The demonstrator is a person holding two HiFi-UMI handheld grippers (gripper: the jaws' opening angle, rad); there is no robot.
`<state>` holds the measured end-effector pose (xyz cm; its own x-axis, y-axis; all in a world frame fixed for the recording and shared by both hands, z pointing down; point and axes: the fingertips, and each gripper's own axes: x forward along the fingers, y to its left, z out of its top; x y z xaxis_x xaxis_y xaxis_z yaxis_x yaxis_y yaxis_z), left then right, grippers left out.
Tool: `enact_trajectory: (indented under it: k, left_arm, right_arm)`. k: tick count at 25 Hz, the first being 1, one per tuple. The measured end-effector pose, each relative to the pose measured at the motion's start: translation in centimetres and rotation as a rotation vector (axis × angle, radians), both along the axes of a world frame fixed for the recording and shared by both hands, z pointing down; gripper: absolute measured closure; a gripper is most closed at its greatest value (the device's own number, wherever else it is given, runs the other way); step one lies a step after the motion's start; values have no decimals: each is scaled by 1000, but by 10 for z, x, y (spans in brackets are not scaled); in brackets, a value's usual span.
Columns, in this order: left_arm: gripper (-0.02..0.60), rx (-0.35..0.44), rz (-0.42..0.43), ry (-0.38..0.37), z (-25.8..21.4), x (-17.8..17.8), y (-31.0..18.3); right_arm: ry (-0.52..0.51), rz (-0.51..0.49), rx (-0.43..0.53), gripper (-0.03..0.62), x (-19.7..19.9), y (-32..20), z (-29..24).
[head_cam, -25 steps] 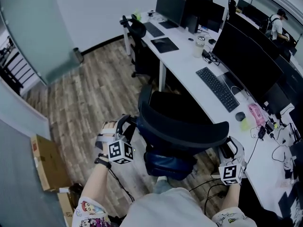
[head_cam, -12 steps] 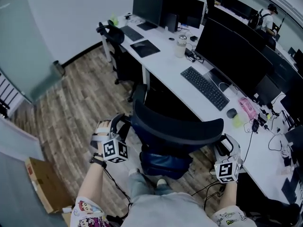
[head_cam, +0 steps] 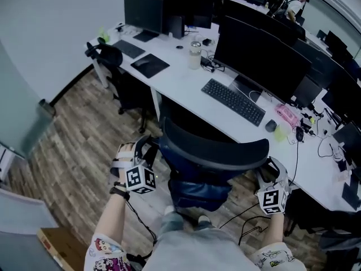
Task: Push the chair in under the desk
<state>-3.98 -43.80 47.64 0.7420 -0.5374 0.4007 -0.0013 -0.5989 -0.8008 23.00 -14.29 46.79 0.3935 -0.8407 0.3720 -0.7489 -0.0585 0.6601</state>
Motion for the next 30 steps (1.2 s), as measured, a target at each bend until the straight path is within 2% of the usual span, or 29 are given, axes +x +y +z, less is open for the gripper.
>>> enact_trajectory:
  k: [15,30]
  left_arm:
    - [359,9,174,0,-1,42,-61]
    - [359,17,203,-17,-1,66,-94]
  right_arm:
    - [5,170,23,355,-10,-21,1]
    - [11,238,52,353,-12,-36,1]
